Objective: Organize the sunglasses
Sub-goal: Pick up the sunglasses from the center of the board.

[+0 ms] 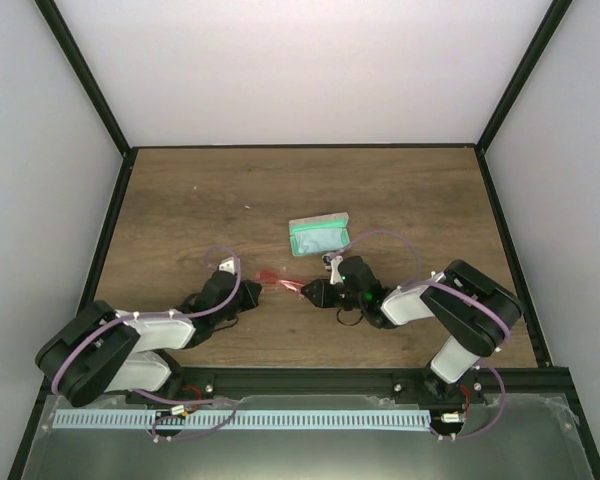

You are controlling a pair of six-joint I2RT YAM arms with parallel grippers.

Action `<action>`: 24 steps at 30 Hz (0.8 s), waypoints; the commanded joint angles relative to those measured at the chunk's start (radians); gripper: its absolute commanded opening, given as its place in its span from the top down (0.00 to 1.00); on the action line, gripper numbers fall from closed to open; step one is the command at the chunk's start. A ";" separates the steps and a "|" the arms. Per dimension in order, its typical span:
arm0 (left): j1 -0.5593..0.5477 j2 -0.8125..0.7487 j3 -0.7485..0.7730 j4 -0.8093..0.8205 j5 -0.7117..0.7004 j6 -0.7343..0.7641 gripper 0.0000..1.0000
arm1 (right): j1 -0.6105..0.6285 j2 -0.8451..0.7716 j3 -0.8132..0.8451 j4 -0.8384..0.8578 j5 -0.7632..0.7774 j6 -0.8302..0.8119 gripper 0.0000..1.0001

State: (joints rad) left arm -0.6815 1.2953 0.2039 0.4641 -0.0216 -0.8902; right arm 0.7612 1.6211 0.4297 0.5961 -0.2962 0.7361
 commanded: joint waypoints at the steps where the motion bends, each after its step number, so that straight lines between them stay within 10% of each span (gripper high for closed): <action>1: -0.002 0.027 0.011 -0.008 0.002 -0.002 0.92 | -0.007 -0.001 0.026 0.013 0.001 -0.025 0.81; 24: -0.001 -0.069 0.033 -0.127 -0.046 0.037 0.92 | -0.014 -0.127 0.042 -0.093 0.013 -0.066 0.89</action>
State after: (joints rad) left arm -0.6815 1.2743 0.2123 0.3775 -0.0387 -0.8795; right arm 0.7551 1.5455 0.4309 0.5591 -0.3008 0.7044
